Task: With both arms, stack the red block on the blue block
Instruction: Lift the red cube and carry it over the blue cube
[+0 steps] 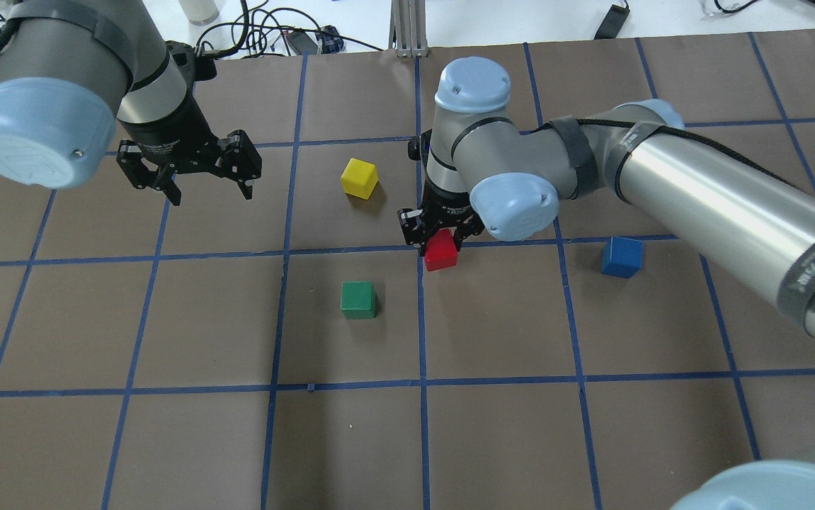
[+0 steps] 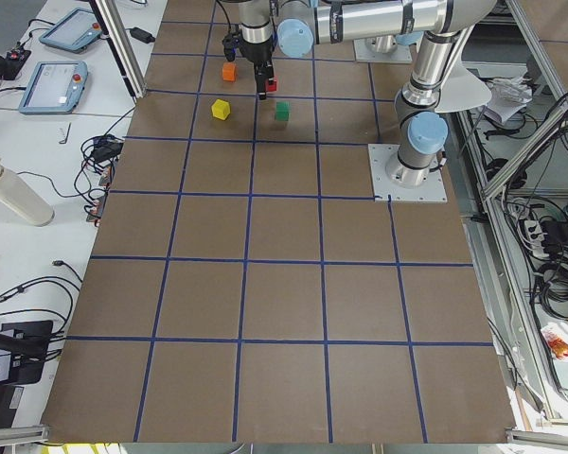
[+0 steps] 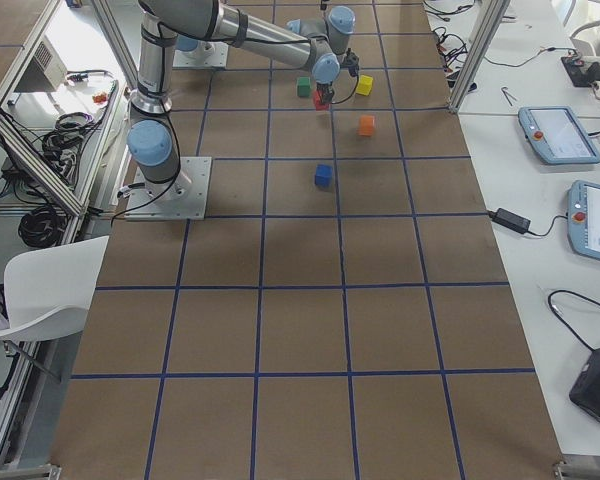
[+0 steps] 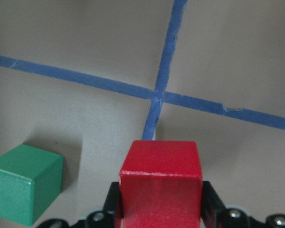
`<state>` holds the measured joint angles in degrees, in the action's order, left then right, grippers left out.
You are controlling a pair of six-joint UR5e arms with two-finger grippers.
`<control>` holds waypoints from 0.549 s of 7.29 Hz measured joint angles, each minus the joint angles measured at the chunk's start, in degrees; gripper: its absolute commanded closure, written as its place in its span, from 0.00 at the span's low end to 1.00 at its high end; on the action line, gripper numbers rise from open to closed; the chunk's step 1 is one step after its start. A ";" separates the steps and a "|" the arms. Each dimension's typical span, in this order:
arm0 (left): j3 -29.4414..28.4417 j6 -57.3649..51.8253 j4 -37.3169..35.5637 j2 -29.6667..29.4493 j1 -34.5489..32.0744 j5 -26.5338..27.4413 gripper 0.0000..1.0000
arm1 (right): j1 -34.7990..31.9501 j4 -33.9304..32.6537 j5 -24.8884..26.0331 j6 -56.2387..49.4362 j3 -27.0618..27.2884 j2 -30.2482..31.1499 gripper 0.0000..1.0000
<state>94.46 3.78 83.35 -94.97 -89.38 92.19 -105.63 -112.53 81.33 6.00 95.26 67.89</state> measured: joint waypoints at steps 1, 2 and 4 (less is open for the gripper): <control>0.00 0.00 -0.04 0.01 0.00 0.00 0.00 | 2.66 3.26 0.42 0.16 -1.09 2.26 1.00; -0.01 0.00 -0.08 -0.07 0.00 0.02 0.00 | 6.01 5.47 1.36 0.15 -1.43 4.17 1.00; 0.00 0.00 -0.10 -0.43 0.00 0.08 0.00 | 12.71 7.55 3.87 -0.58 -1.45 5.85 1.00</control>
<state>94.46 3.78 83.25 -95.41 -89.38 92.28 -92.92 -104.98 85.19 5.43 93.81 73.74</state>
